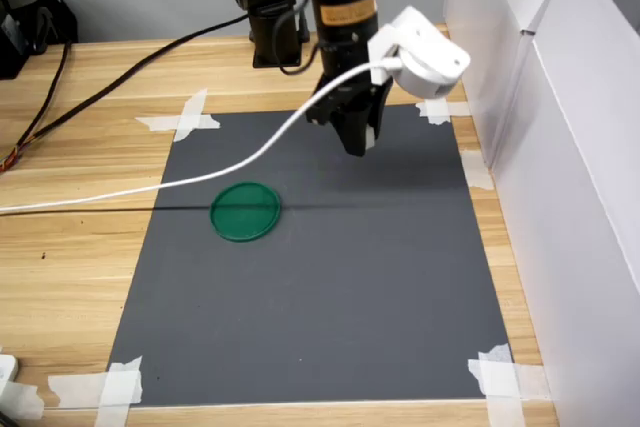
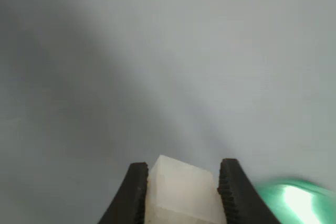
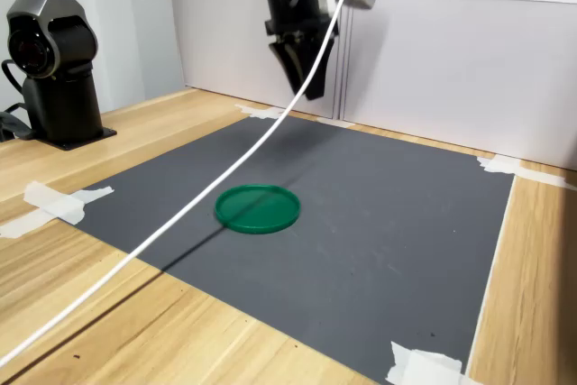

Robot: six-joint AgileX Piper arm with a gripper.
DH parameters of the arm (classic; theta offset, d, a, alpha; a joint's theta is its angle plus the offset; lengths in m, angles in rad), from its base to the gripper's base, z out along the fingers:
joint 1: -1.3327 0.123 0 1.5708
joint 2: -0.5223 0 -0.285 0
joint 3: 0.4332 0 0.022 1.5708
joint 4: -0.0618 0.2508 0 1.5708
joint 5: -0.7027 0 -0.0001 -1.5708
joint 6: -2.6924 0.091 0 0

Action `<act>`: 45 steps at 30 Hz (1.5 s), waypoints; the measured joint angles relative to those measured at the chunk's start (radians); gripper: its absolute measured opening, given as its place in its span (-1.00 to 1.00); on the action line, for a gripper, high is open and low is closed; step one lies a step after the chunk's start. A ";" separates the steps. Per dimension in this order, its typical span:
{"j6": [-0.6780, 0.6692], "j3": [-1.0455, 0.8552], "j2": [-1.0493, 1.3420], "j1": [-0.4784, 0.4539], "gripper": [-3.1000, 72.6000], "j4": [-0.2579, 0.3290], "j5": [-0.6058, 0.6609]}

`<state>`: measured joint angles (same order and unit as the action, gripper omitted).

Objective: Grasp a white terminal and put it in the green lid.

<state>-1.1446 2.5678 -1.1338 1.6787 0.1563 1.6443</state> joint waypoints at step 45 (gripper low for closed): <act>-0.245 -0.143 -0.180 -0.384 -0.11 -0.062 -0.145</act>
<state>-1.3895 2.4245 -1.3136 1.2949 0.0947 1.4995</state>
